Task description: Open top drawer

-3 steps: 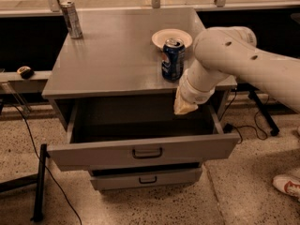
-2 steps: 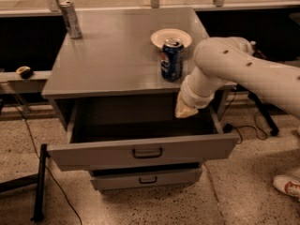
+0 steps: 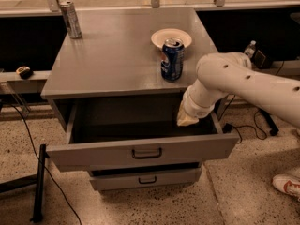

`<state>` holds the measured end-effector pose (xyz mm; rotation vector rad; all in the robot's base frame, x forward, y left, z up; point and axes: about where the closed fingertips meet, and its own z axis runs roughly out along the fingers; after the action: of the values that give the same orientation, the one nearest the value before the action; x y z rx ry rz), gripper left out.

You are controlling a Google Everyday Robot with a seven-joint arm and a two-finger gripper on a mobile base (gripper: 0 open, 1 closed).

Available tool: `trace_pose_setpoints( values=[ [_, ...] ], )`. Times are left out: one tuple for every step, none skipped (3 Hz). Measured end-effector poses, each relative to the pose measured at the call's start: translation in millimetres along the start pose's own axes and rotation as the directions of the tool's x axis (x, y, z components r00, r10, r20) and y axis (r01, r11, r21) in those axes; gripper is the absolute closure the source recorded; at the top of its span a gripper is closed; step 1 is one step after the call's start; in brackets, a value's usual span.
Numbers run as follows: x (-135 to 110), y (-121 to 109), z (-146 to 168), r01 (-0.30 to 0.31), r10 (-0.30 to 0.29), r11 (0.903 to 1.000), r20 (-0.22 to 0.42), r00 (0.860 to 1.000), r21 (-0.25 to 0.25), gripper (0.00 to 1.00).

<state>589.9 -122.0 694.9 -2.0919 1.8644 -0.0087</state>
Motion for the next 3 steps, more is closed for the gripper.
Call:
trace_pose_setpoints(
  values=[
    [12, 16, 24, -0.014, 0.013, 0.9989, 0.017, 1.0, 0.046, 1.0],
    [12, 22, 36, 0.002, -0.003, 0.9959, 0.012, 1.0, 0.091, 1.0],
    [9, 28, 41, 0.062, -0.058, 0.9955, -0.052, 0.997, 0.072, 1.0]
  ],
)
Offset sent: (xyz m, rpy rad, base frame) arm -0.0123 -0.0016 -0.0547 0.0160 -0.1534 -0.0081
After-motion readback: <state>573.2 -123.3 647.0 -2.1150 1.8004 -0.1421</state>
